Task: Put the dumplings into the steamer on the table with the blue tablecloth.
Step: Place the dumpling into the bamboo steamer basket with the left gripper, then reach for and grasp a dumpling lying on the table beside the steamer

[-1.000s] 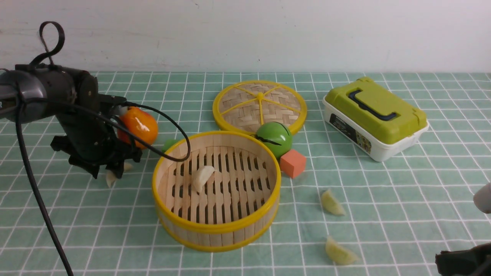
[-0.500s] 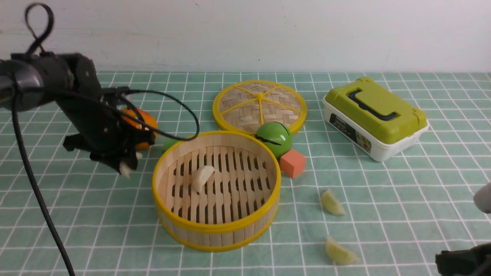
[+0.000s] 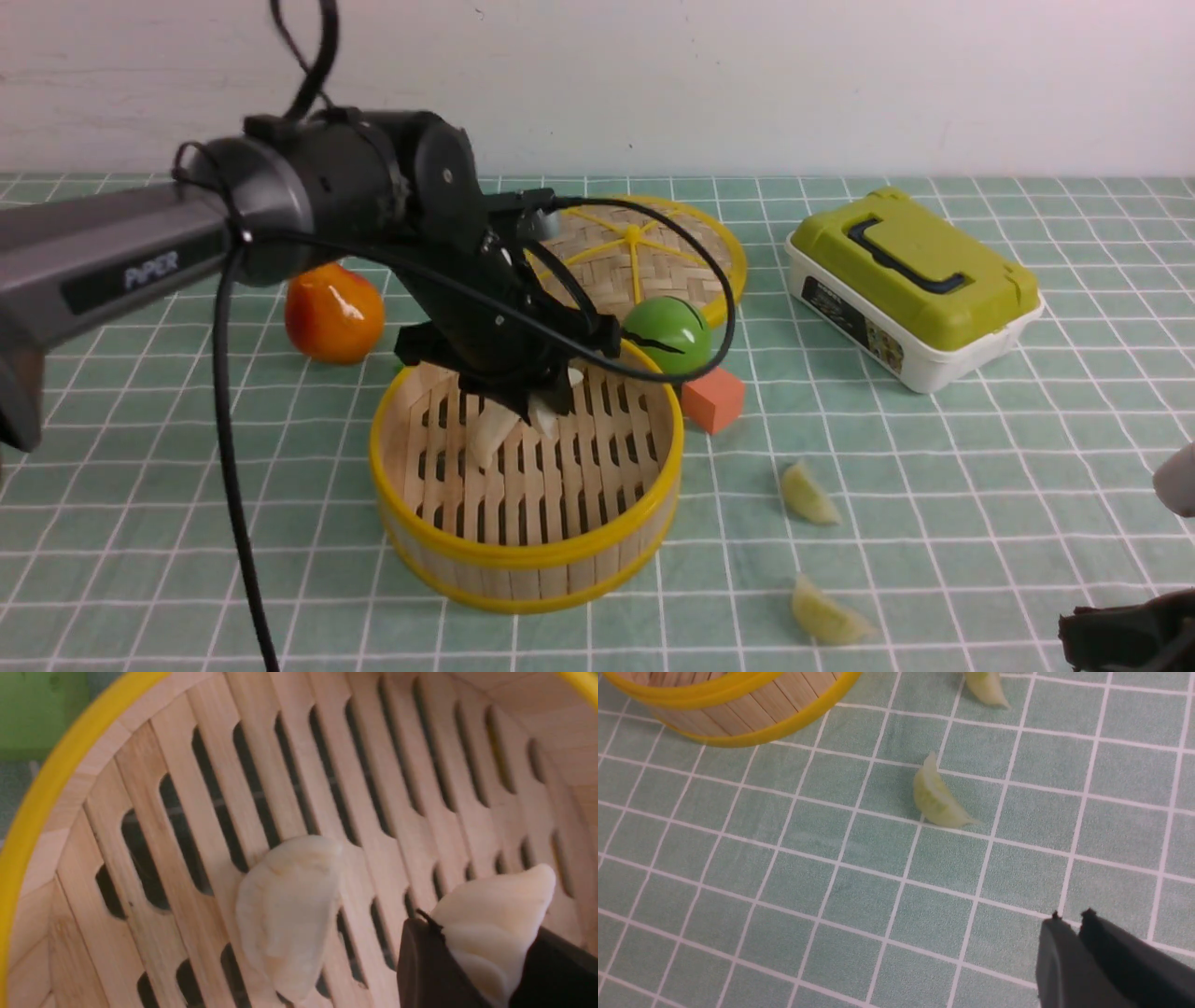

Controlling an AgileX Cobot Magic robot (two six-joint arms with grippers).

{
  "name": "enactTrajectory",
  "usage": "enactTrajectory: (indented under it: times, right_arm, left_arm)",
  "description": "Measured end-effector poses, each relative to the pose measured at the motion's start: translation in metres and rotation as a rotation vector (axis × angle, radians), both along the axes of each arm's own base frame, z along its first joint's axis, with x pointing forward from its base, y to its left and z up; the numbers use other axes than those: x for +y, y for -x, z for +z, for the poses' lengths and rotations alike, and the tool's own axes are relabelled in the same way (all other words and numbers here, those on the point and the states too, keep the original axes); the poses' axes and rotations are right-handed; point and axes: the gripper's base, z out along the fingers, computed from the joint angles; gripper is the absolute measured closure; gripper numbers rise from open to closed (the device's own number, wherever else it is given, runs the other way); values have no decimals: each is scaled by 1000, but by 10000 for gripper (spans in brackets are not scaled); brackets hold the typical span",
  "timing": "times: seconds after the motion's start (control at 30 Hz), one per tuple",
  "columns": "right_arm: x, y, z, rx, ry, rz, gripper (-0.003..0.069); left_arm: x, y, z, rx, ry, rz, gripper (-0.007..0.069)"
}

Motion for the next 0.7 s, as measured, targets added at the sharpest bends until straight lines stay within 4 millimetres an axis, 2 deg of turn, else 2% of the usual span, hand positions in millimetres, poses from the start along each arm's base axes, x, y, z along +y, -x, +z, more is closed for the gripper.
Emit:
enactTrajectory:
  times: [0.1,0.23,0.5,0.63,0.7]
  right_arm:
    - [0,0,0,1,0,0,596]
    - [0,0,0,2,-1,1,595]
    - [2,3,-1,36,-25,11,582]
    - [6,3,5,83,-41,43,559]
    - [9,-3,14,114,-40,81,520]
  left_arm:
    - [-6,-3,-12,-1,-11,33,433]
    - [-13,-3,-17,-9,-4,35,414]
    - [-15,1,-21,36,-17,30,259]
    - [-12,3,-5,33,-41,17,249]
    - [-7,8,26,-17,-49,6,253]
